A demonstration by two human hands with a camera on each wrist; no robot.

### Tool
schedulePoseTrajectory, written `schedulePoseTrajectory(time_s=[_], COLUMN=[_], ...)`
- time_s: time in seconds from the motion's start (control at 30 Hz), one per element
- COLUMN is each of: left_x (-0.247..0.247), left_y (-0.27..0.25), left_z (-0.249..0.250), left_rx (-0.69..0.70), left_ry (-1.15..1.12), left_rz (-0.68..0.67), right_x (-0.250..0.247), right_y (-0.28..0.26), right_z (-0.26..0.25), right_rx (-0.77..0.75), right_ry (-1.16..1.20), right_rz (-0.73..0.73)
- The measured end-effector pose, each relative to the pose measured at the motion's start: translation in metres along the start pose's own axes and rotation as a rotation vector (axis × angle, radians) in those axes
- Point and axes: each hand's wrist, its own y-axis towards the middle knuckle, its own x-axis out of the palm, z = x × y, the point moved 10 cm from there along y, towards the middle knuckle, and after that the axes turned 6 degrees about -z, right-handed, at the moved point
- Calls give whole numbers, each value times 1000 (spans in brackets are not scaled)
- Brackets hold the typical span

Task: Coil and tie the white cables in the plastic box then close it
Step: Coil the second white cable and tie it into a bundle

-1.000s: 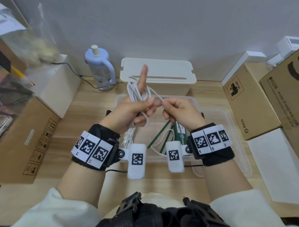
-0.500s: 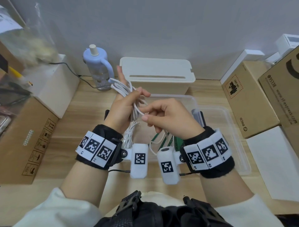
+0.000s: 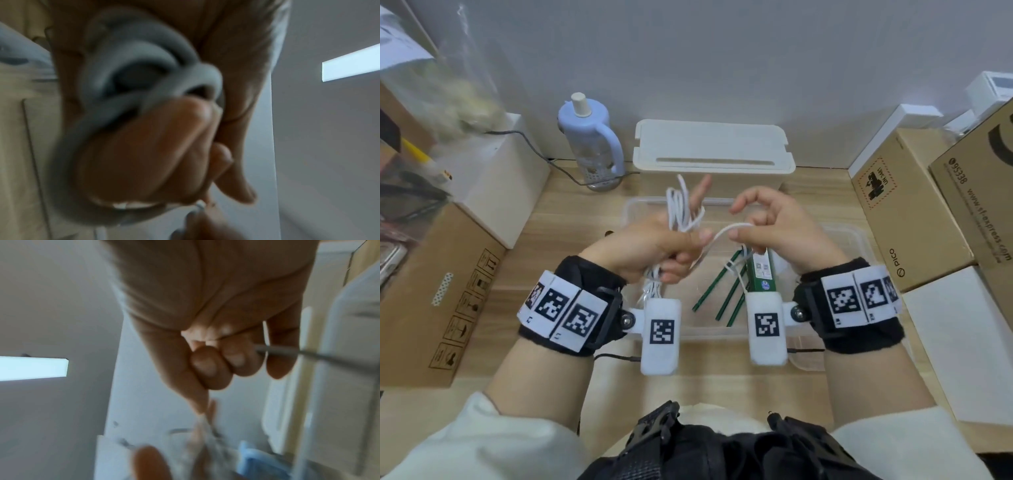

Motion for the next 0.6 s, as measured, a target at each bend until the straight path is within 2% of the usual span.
schedulePoseTrajectory(time_s=[0.13, 0.2, 0.27, 0.37, 0.43, 0.53, 0.6], left_x=[13, 23, 28, 33, 31, 9, -5], left_y=[4, 0, -6, -8, -6, -2, -1], left_z=[-29, -39, -40, -24, -3, 17, 20], left_rx=[-199, -272, -280, -138, 37, 216, 266], left_ry=[267, 301, 261, 114, -40, -221, -270], left_rz=[-100, -190, -248, -296, -271, -57, 72], right_x=[-2, -5, -13, -25, -18, 8, 27], right_y=[0, 3, 7, 10, 12, 14, 11], right_z=[-35, -40, -35, -11, 4, 14, 10], right_rx=[-169, -207, -221, -161, -96, -31, -12], right_ry=[57, 8, -31, 13, 25, -74, -164], right_rz=[11, 49, 129, 249, 226, 87, -17])
